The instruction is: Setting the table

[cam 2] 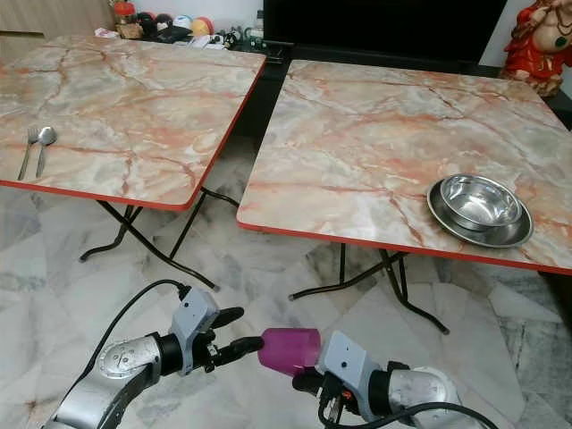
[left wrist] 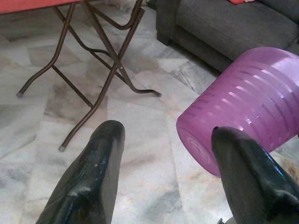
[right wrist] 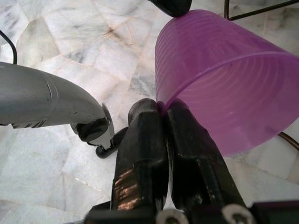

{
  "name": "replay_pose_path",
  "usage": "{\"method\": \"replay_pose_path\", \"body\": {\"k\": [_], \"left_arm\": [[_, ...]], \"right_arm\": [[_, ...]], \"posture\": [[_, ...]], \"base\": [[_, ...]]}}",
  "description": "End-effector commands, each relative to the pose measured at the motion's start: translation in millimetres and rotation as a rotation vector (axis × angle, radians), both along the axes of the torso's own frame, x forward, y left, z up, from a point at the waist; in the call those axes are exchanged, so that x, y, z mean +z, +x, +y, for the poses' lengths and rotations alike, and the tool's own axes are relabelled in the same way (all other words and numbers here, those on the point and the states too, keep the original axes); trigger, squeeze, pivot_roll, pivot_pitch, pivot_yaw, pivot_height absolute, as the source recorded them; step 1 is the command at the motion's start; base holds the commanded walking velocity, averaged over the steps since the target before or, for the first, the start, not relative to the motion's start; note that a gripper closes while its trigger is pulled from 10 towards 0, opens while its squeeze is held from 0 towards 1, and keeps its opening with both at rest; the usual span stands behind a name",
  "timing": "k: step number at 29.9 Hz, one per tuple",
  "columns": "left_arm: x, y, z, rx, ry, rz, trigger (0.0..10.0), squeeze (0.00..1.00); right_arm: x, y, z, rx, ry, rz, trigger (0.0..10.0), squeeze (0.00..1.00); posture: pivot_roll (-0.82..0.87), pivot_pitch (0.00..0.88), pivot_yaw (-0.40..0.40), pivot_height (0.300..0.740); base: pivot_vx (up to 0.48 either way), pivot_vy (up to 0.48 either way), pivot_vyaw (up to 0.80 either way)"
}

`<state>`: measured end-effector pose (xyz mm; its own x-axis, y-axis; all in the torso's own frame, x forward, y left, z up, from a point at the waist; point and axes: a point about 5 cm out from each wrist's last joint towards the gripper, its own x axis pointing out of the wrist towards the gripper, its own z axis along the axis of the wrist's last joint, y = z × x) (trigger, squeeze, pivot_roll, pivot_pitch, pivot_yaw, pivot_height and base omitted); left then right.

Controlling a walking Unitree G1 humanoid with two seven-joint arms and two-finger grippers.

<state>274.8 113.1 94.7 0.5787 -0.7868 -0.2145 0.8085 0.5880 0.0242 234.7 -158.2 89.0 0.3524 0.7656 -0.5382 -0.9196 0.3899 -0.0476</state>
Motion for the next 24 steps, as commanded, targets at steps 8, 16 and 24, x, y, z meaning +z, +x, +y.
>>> {"method": "replay_pose_path", "body": {"k": [8,16,24], "left_arm": [[-8.5,-4.3,-4.3,-0.021,0.018,0.032,10.0,0.0],[-8.0,-2.5,-2.5,-0.021,0.014,0.042,10.0,0.0],[-7.1,-2.0,-3.2,-0.027,0.007,0.047,10.0,0.0]], "right_arm": [[16.1,2.5,4.1,0.038,0.021,-0.054,10.0,0.0],[26.0,7.2,5.5,0.044,0.023,-0.091,10.0,0.0],[33.1,7.4,9.2,0.068,0.038,-0.108,10.0,0.0]], "posture": [[-0.05,0.145,-0.042,0.74],[-0.05,0.145,-0.043,0.74],[-0.05,0.147,-0.042,0.74]], "base": [[0.0,0.0,0.0],[0.0,0.0,0.0],[0.0,0.0,0.0]]}}
